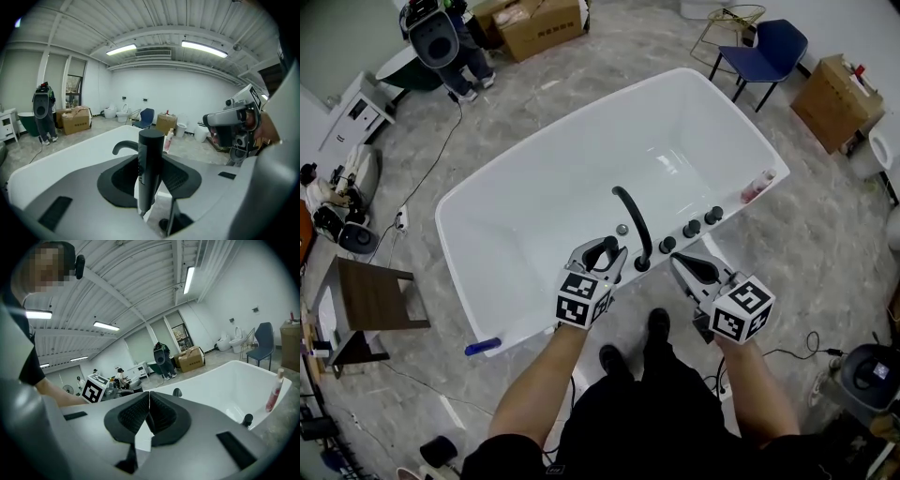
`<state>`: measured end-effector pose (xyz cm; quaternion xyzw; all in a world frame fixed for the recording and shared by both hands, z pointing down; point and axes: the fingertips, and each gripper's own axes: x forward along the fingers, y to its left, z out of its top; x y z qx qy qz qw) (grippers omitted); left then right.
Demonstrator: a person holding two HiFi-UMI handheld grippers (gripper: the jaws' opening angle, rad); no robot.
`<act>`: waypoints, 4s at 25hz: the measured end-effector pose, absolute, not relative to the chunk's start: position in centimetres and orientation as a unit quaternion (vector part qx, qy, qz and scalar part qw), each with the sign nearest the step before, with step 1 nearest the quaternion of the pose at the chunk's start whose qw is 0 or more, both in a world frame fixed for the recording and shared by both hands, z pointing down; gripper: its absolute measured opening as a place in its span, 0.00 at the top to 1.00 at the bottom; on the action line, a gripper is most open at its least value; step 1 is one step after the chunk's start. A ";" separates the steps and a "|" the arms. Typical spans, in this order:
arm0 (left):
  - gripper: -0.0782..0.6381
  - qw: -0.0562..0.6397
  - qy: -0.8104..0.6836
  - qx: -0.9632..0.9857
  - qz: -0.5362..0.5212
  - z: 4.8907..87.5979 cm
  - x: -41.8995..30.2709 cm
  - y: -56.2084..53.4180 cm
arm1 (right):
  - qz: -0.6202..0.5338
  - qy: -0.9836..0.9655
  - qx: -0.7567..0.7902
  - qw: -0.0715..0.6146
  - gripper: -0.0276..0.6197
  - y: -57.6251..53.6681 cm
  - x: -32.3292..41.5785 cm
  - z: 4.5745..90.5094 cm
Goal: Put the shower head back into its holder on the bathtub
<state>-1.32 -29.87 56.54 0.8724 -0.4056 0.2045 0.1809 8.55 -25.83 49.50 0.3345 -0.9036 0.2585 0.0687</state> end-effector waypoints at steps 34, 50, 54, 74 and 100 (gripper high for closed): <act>0.68 0.294 -0.386 0.809 0.332 72.4 -2.7 -26.5 | 0.323 -0.894 0.292 0.107 0.93 -25.3 7.9 55.4; 0.67 0.304 -0.383 0.795 0.358 75.1 -3.0 -25.5 | 0.336 -0.893 0.275 0.119 0.93 -24.9 7.7 56.7; 0.67 0.306 -0.384 0.795 0.357 75.3 -3.0 -25.5 | 0.338 -0.893 0.273 0.118 0.93 -24.9 7.7 57.0; 0.68 0.272 -0.384 0.794 0.384 75.3 -3.4 -25.3 | 0.348 -0.890 0.275 0.105 0.93 -25.0 7.7 57.1; 0.58 0.267 -0.379 0.815 0.348 72.2 -3.1 -24.9 | 0.350 -0.892 0.274 0.081 0.93 -25.2 6.9 56.0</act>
